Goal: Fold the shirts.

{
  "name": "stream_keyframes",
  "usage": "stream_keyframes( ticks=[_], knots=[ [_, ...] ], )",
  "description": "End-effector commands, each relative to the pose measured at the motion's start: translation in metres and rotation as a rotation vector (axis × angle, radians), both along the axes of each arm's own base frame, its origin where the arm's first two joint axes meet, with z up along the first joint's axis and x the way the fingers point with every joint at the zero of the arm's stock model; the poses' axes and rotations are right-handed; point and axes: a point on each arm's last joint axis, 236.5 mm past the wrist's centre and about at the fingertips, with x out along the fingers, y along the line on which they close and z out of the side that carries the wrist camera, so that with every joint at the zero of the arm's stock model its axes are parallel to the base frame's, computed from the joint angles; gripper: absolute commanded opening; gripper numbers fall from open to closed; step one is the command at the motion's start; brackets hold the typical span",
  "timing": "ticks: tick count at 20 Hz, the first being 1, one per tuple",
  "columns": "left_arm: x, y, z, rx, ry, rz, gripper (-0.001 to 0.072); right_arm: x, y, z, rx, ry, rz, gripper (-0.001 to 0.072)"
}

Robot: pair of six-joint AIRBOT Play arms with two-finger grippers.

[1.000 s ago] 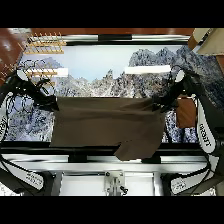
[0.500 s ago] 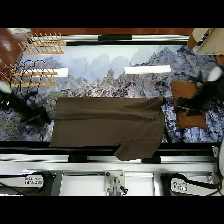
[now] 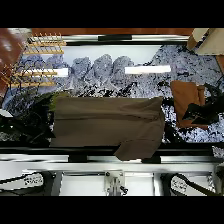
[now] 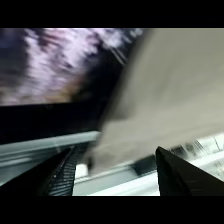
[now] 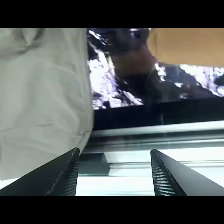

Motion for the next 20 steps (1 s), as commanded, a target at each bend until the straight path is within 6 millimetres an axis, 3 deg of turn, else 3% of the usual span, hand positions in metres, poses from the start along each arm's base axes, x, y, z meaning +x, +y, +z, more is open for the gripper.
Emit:
stream_keyframes(
  ticks=[1,3,4,6,7,13,17,20],
  knots=[
    [0.007,-0.008,-0.010,0.010,-0.035,0.000,0.0568,-0.002,0.001,0.001,0.009,-0.001,-0.001,0.0580],
    [0.008,-0.013,-0.010,0.015,-0.035,-0.015,0.0503,-0.003,0.001,-0.001,0.006,0.002,-0.002,0.0580],
    [0.008,-0.016,-0.010,0.015,-0.031,-0.023,0.0426,-0.007,0.002,-0.006,0.014,0.020,-0.001,0.0582],
    [0.007,-0.022,-0.010,0.014,-0.030,-0.043,0.0198,-0.029,0.019,-0.022,0.081,0.092,0.028,0.0660],
    [0.007,-0.023,-0.009,0.011,-0.028,-0.050,0.0044,-0.042,0.032,-0.032,0.133,0.119,0.042,0.0660],
    [0.009,-0.026,-0.007,-0.002,-0.036,-0.039,0.0032,-0.105,0.083,-0.073,0.250,0.155,-0.009,0.0659],
    [0.009,-0.026,-0.006,-0.002,-0.038,-0.040,0.0032,-0.121,0.098,-0.085,0.290,0.178,-0.033,0.0658],
    [0.010,-0.026,-0.005,0.000,-0.042,-0.040,0.0032,-0.120,0.100,-0.085,0.300,0.171,-0.039,0.0658]
  ],
)
